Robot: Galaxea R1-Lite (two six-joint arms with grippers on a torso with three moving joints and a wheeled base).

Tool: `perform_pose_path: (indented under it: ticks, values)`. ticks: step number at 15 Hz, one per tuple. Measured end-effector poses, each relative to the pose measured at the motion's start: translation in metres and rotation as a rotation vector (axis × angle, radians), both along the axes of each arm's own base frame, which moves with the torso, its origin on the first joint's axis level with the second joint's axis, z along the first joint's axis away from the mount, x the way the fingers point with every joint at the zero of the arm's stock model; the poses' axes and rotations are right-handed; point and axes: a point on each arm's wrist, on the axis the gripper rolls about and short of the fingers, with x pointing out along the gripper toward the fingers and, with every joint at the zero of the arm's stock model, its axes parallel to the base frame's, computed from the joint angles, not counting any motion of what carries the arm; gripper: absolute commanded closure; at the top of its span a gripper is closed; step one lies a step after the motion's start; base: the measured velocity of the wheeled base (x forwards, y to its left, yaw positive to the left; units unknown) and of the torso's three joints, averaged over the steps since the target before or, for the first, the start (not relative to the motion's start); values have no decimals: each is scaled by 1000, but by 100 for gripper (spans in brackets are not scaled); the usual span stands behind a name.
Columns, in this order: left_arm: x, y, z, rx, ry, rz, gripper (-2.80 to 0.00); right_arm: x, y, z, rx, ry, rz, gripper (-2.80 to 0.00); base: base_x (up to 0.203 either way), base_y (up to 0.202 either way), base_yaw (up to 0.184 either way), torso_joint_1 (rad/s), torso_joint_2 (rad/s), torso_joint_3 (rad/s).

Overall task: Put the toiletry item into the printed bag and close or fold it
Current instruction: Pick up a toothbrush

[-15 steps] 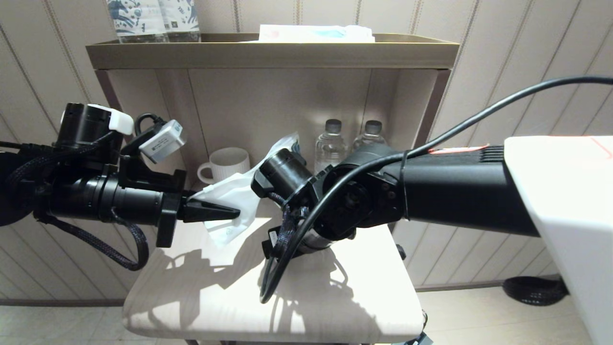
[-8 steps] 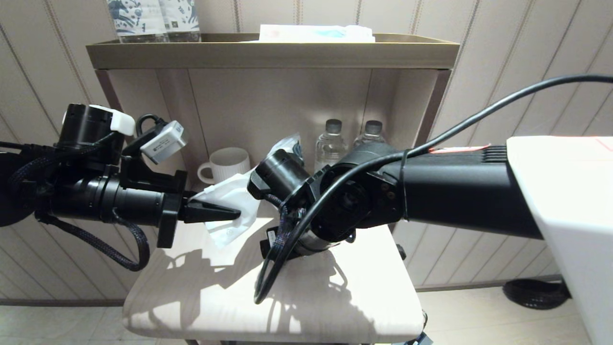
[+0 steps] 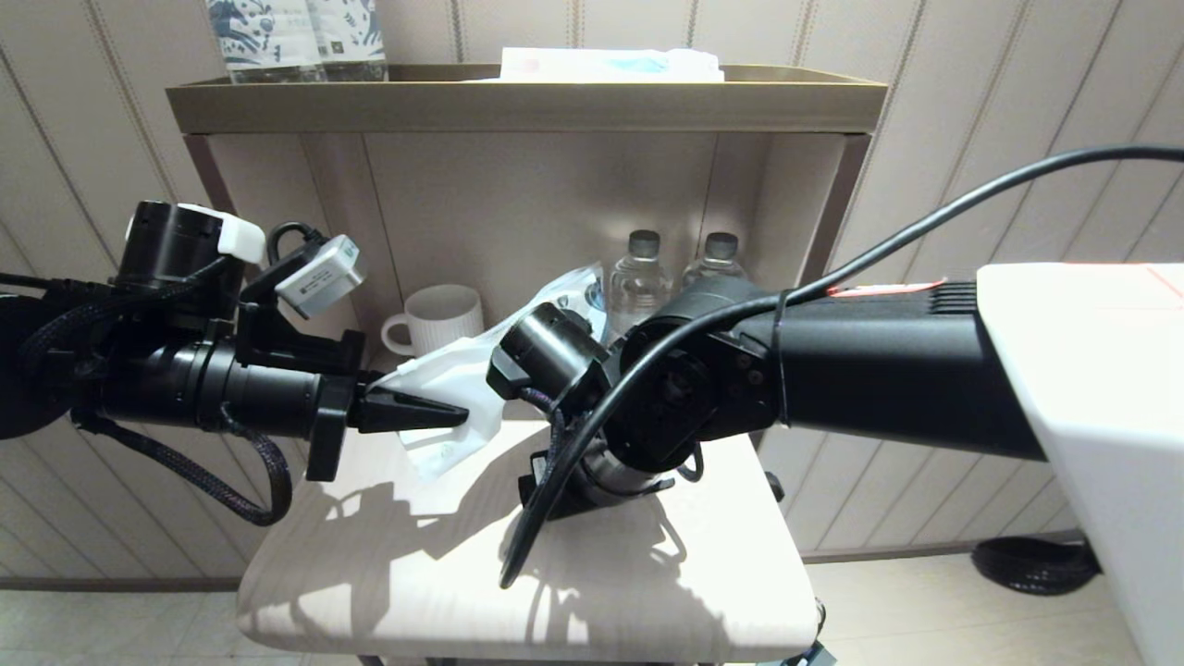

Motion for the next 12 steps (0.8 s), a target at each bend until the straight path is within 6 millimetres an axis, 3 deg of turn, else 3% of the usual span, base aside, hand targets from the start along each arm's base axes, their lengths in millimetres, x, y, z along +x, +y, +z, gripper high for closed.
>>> perform_pose_path:
  ticks: [2, 3, 4, 12]
  values:
    - [0, 0, 0, 0, 1, 0, 0, 0, 0, 0, 1, 2, -3, -280, 0, 0, 0, 0, 0, 0]
    - [0, 0, 0, 0, 2, 0, 0, 0, 0, -1, 0, 2, -3, -119, 0, 0, 0, 0, 0, 0]
    - [0, 0, 0, 0, 2, 0, 0, 0, 0, 0, 1, 2, -3, 0, 0, 0, 0, 0, 0, 0]
    - [0, 0, 0, 0, -1, 0, 0, 0, -1, 3, 11, -2, -7, 0, 0, 0, 0, 0, 0, 0]
